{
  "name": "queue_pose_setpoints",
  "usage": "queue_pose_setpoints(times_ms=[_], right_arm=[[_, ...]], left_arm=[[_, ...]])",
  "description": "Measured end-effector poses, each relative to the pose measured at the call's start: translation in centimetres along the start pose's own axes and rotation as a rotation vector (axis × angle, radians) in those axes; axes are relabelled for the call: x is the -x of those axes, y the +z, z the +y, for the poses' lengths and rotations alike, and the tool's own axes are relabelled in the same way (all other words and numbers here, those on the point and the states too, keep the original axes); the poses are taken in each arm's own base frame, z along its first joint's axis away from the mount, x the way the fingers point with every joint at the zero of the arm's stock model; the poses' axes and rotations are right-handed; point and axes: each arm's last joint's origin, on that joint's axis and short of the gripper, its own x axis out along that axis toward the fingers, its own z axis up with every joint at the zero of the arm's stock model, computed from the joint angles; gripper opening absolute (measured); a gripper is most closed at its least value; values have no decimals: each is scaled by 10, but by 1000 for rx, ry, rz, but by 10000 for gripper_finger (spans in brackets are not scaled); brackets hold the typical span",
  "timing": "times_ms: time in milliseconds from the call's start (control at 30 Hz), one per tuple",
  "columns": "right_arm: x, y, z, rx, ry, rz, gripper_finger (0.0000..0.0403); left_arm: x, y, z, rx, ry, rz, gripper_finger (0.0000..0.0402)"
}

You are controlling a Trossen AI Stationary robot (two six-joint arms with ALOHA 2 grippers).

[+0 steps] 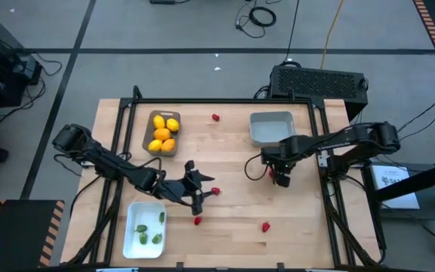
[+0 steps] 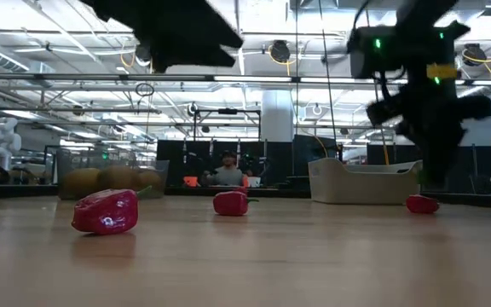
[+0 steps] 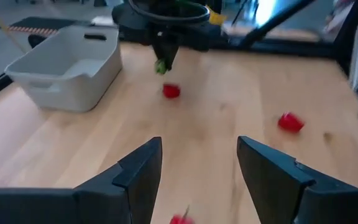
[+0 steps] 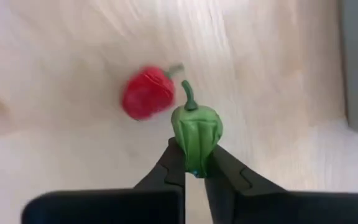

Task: Sort produce into baskets
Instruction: Put the green bell pepper into the white bin

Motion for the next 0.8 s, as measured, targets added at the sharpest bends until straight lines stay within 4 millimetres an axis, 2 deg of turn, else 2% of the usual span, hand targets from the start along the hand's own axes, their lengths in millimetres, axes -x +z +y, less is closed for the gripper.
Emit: queue_pose_setpoints(times_ms=[167, 267, 500, 667, 800], right_arm=[[25, -2, 20, 11, 44, -97, 24], [34, -9, 37, 42, 88, -171, 36], [52, -23, 98, 162, 243, -461, 42], [64, -36, 139, 355, 402, -645, 43], [71, -50, 157, 442, 424, -732, 43]], left_arm=[[-19, -4, -12, 73, -48, -131, 215], [-37, -15, -23, 92, -124, -219, 215], [-83, -49, -44, 137, -202, -352, 215], [-117, -40, -81, -75, -325, -385, 215], [-137, -27, -106, -289, -297, -306, 215]])
